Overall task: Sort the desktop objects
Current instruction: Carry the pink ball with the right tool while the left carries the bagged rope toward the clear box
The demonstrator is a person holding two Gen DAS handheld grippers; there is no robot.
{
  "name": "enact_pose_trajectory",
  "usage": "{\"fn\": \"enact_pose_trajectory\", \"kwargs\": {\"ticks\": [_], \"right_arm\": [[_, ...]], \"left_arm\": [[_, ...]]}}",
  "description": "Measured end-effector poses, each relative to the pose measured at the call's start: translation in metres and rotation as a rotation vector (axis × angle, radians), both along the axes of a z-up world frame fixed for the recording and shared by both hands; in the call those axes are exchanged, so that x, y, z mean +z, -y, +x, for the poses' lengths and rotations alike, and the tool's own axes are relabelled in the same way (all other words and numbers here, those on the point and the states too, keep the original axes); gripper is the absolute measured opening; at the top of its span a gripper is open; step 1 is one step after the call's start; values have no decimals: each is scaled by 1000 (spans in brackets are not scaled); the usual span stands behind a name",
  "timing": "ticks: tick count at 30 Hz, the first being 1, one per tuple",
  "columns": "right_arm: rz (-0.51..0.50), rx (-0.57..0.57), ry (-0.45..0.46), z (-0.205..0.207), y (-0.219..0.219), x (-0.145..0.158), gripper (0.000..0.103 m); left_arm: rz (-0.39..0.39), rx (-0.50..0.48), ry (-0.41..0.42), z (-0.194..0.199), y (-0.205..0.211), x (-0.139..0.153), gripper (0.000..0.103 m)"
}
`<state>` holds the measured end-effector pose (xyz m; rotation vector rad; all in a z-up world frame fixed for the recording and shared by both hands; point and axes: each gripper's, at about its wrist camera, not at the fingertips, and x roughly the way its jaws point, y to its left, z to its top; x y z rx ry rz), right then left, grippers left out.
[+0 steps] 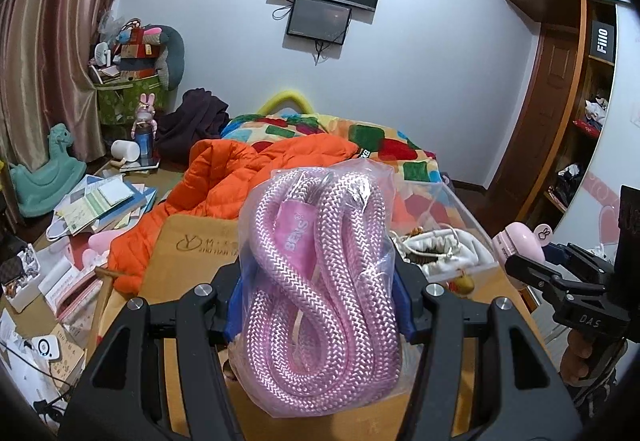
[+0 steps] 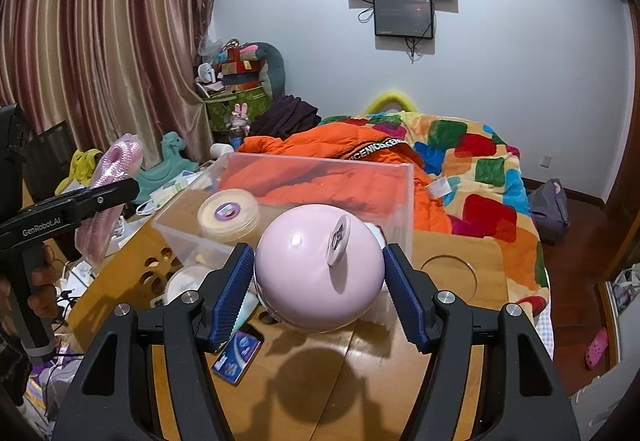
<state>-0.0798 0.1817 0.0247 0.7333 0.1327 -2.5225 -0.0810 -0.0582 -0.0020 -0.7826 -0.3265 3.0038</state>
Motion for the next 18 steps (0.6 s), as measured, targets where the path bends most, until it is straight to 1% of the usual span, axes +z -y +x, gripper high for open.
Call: {"fn": "enact_pose_trajectory", "kwargs": {"ticks": [9,18], "right_arm": [[52,-5,27,-23,13,-11,63],[67,10,30,-39,20,-17,62]], "left_arm": [[0,-16,31,-32,2,-8,57],[-25,-27,55,-59,-4,-17,58]]}}
